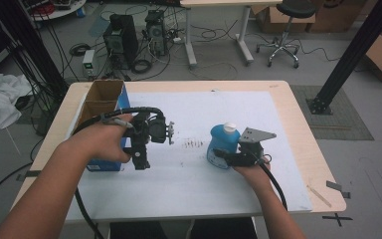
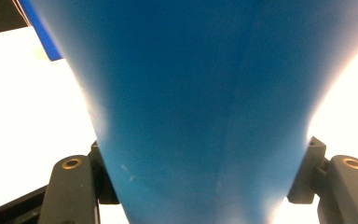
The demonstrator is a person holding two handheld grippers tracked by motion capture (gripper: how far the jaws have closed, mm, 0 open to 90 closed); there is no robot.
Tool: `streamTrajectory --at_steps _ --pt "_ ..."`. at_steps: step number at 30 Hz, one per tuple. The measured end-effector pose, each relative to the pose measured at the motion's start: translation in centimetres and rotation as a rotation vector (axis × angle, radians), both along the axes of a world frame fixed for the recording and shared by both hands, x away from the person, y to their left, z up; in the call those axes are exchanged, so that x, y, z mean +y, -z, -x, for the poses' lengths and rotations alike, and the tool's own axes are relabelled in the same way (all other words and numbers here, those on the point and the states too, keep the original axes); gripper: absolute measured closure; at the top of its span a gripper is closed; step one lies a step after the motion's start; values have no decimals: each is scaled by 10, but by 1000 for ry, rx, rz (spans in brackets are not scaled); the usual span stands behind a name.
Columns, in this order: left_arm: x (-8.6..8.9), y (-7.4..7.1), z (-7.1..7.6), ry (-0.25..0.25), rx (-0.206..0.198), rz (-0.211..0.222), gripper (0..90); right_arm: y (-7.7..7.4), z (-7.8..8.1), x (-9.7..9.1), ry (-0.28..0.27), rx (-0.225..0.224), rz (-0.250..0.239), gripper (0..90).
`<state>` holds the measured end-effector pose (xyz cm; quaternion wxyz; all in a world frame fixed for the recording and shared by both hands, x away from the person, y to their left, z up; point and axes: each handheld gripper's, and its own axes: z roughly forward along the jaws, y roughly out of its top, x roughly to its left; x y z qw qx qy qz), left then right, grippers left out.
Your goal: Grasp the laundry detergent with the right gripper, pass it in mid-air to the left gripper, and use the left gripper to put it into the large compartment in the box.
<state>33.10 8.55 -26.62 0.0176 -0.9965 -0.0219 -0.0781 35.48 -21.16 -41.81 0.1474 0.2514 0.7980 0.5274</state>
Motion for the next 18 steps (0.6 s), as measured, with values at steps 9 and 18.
streamTrajectory --at_steps 9,18 --pt "0 1 0 0 2 1 1 2 1 1 -10 -6 1 379" --pt "-1 1 1 0 3 3 1 0 3 1 -31 -20 17 450"
